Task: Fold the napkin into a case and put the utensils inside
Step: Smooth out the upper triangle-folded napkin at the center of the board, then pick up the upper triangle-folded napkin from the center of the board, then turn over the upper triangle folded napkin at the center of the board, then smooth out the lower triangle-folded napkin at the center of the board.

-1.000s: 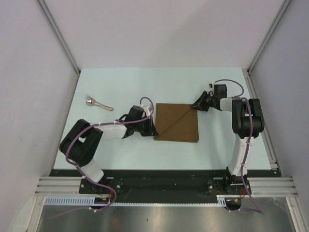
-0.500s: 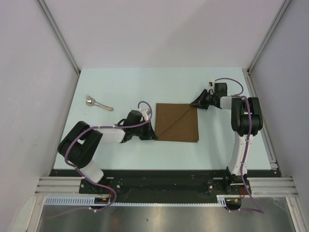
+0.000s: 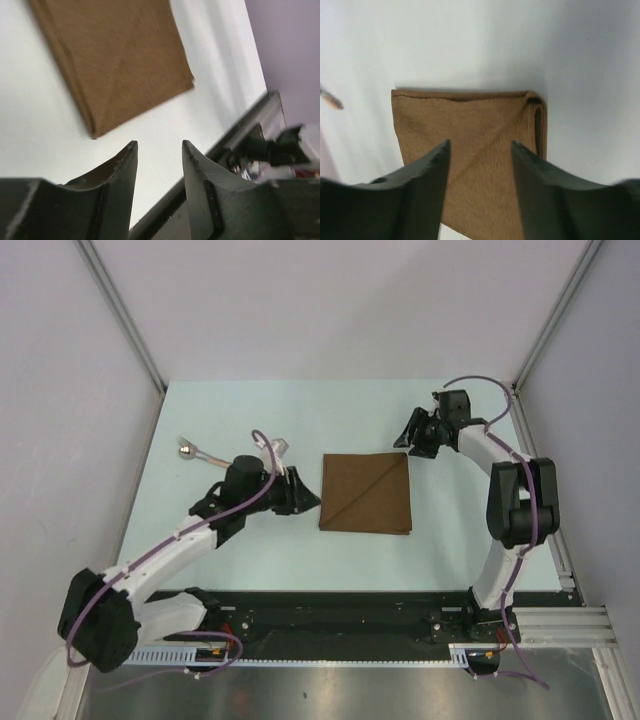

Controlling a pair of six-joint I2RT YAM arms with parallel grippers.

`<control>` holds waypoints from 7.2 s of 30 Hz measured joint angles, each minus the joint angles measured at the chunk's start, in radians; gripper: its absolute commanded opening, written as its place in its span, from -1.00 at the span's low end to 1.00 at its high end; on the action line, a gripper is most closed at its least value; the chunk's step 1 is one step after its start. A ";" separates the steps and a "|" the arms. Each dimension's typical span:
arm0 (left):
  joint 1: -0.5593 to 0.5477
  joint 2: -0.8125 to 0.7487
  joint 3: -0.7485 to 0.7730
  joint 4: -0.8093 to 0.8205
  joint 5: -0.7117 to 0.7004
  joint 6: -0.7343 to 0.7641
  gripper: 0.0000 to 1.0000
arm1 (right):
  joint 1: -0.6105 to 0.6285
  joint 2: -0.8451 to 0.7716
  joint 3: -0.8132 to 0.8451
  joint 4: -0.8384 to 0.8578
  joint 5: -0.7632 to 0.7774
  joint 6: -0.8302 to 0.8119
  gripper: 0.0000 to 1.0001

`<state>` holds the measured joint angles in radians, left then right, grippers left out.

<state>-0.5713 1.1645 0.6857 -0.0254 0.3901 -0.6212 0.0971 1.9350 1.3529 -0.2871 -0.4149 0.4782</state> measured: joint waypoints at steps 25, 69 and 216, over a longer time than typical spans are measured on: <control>0.284 -0.242 0.300 -0.681 -0.578 -0.088 0.69 | 0.896 0.080 0.307 -0.517 0.663 0.067 0.03; 0.404 -0.005 0.241 -0.479 -0.236 -0.117 0.90 | 0.816 0.035 0.016 -0.256 0.554 0.031 -1.00; 0.010 0.143 0.151 -0.278 -0.125 0.054 -0.03 | 0.435 -0.544 -0.632 -0.037 0.235 0.029 -0.26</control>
<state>-0.5617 1.3075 0.8371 -0.3035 0.2649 -0.5674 0.5320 1.3914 0.7208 -0.3237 -0.1802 0.5068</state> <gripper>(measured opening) 0.501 0.405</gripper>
